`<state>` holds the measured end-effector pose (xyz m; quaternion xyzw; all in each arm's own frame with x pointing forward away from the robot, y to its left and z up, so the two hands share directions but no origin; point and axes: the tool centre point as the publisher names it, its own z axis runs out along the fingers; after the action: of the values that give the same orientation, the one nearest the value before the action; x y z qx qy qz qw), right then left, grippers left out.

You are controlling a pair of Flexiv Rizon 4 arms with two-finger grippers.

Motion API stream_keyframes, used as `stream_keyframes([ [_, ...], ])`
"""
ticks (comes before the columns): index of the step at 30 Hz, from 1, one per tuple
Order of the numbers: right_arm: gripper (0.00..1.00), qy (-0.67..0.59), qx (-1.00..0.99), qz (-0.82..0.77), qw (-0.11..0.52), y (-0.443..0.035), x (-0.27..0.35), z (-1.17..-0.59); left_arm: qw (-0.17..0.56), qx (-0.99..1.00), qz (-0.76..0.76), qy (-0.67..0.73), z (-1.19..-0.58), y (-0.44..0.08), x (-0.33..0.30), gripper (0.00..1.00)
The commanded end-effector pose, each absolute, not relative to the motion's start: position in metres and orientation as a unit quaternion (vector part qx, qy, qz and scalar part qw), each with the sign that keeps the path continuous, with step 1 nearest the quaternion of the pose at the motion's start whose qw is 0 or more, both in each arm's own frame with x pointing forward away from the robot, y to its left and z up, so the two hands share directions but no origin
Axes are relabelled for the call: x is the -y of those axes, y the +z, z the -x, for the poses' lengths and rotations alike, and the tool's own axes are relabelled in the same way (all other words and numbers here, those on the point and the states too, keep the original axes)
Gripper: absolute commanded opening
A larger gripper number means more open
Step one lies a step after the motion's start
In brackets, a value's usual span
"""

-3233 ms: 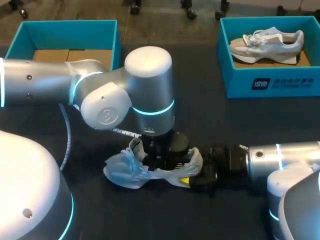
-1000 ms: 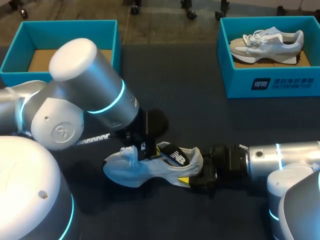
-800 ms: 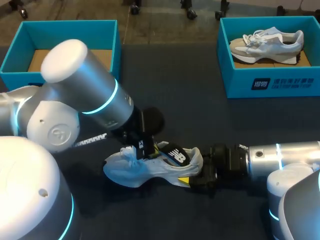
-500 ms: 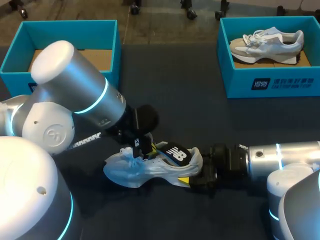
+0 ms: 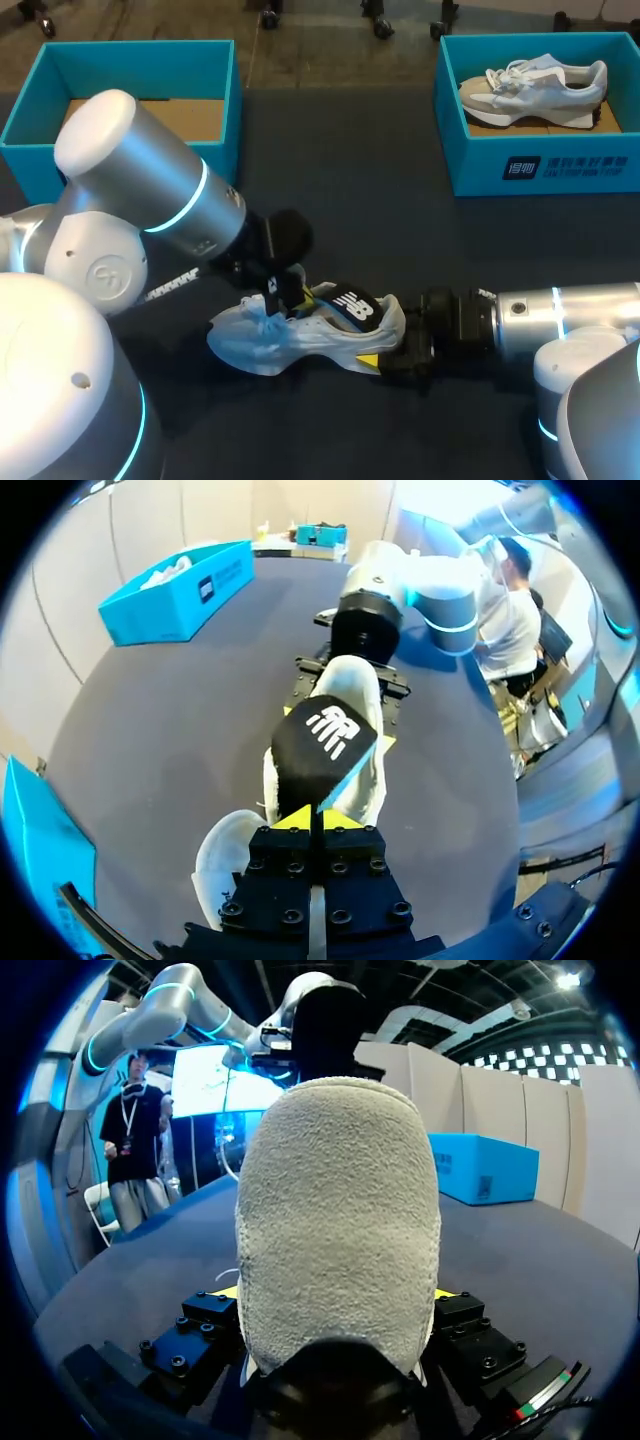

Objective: Take the shoe out of the shoebox, open the shoe tongue, remove and reinsert the insole, then place the shoe into the shoebox

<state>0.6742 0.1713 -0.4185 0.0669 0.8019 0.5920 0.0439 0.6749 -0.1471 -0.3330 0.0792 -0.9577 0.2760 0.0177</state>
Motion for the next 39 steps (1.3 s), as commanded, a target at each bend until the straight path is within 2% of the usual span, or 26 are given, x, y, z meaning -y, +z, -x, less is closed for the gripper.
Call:
stream_keyframes([
  [1,0.00,0.590,-0.803,-0.067,0.044,-0.418,-0.173,-0.674,0.008,0.958,-0.054,0.283,-0.670,-0.325,0.148,0.13],
  [2,0.00,0.590,-0.803,-0.067,0.044,-0.418,-0.173,-0.674,0.005,0.958,-0.043,0.284,-0.668,-0.322,0.149,0.22],
  [4,0.00,0.590,-0.803,-0.067,0.044,-0.418,-0.173,-0.674,-0.007,0.959,-0.024,0.283,-0.665,-0.316,0.151,0.31],
  [9,0.00,0.590,-0.803,-0.067,0.044,-0.418,-0.173,-0.674,-0.027,0.961,0.013,0.274,-0.660,-0.308,0.159,0.34],
  [12,0.00,0.590,-0.803,-0.067,0.044,-0.418,-0.173,-0.674,-0.045,0.964,0.037,0.259,-0.659,-0.306,0.162,0.40],
  [17,0.00,0.590,-0.803,-0.067,0.044,-0.418,-0.173,-0.674,-0.057,0.967,0.066,0.239,-0.663,-0.308,0.168,0.38],
  [22,0.00,0.590,-0.803,-0.067,0.044,-0.418,-0.173,-0.674,-0.055,0.969,0.092,0.221,-0.667,-0.313,0.172,0.43],
  [30,0.00,0.590,-0.803,-0.067,0.044,-0.418,-0.173,-0.674,-0.075,0.970,0.117,0.201,-0.669,-0.312,0.177,0.40],
  [39,0.00,0.590,-0.803,-0.067,0.044,-0.418,-0.173,-0.674,-0.079,0.971,0.151,0.167,-0.669,-0.323,0.182,0.42],
])
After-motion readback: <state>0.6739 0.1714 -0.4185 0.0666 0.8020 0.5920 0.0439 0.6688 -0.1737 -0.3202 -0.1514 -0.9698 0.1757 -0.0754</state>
